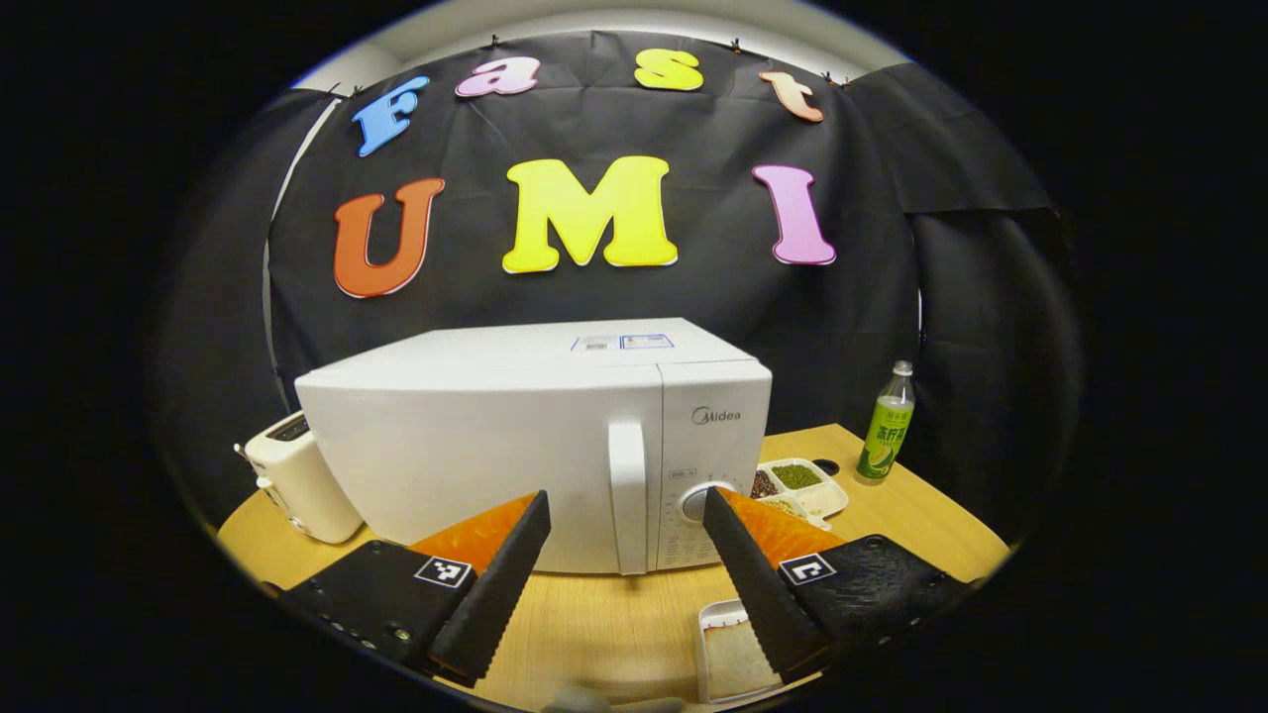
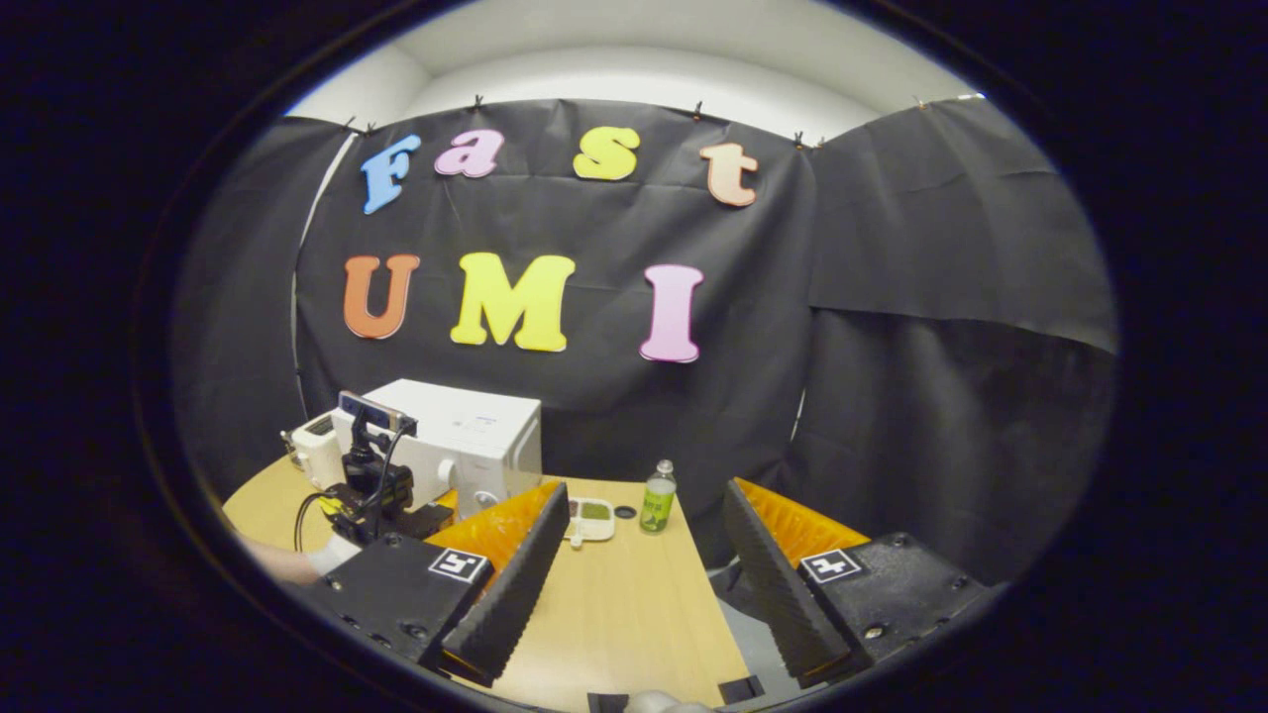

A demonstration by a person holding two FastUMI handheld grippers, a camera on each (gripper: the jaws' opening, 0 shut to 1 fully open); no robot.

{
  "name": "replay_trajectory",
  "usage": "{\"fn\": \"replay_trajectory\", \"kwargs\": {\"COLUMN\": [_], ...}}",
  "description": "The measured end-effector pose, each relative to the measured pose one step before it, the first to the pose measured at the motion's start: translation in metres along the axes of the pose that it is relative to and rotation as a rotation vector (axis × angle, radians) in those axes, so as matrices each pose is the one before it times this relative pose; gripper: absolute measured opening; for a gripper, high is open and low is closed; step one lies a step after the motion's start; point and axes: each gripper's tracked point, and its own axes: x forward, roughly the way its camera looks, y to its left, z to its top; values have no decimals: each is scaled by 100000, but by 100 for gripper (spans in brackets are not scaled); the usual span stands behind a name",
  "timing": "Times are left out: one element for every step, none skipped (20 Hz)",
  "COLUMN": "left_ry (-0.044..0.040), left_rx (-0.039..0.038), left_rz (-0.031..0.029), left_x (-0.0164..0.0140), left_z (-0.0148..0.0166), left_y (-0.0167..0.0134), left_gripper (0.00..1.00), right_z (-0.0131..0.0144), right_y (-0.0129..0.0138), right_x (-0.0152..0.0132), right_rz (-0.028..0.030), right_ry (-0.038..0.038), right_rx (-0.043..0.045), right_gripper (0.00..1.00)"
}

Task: Open the microwave oven with the left hand, put the food in, and close the microwave oven.

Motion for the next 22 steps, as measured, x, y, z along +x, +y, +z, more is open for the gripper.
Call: {"fn": "replay_trajectory", "kwargs": {"left_ry": [-584, -476, -13, -525, -1186, 218, -511, -180, 649, 127, 823, 603, 208, 742, 293, 258, 132, 458, 136, 691, 803, 80], "left_rx": [668, 90, -762, -1013, -741, 268, 1037, 1092, 247, 942, -54, 442, -1389, -1363, -1391, -1293, -569, 654, 835, -214, -1251, -830], "left_rz": [1010, 964, 488, 372, 581, -720, -774, -649, -1664, -1538, -2131, -1345, -850, -945, -678, -518, -34, 107, -29, -445, -354, -35], "left_x": [861, 805, 663, 644, 451, 318, 142, 290, -87, -43, 13, -214, 77, -2, -90, -68, -205, 129, -118, -195, -176, -906], "left_z": [-281, -424, -303, -203, 58, -92, 33, 118, 36, 45, 44, -210, -49, 8, -58, 8, 108, -5, -26, -81, -129, -197], "left_y": [167, 177, 37, -37, 83, -81, -47, 4, -240, -216, -290, 144, -21, -71, 153, 52, -43, 60, -22, 27, -28, -40], "left_gripper": [97, 96, 96, 96, 94, 86, 67, 49, 53, 42, 41, 28, 28, 24, 23, 18, 17, 10, 10, 7, 7, 7], "right_z": [-508, -283, -239, -47, -337, -326, -132, 14, -92, -22, 32, 144, 69, 258, 120, 176, 129, 204, 97, 231, 57, 243], "right_y": [-280, -288, -210, -61, 123, 74, -154, -28, -84, 4, 231, 243, 156, 256, 100, 202, 245, 235, 64, 158, 60, 200], "right_x": [-506, -316, -313, -58, -21, -94, -62, -73, -147, -243, -197, -200, -39, -135, -131, -169, -61, -138, -15, -46, 62, 0], "right_rz": [-1051, -879, -497, -370, 395, 224, 20, -354, 147, -20, 644, 356, 521, 456, 447, 433, 683, 550, 611, 554, 607, 614], "right_ry": [695, 1085, 533, 649, 1252, 998, 465, 421, -102, -97, -292, -200, -343, -583, -512, -444, -618, -410, -579, -368, -464, -479], "right_rx": [-195, -274, 378, 546, 381, 100, 278, 397, 390, 18, -237, -277, -414, -263, -345, -349, -310, -468, -546, -700, -425, -215], "right_gripper": [93, 93, 93, 93, 93, 93, 93, 93, 100, 100, 100, 100, 100, 100, 100, 100, 100, 99, 99, 100, 100, 100]}}
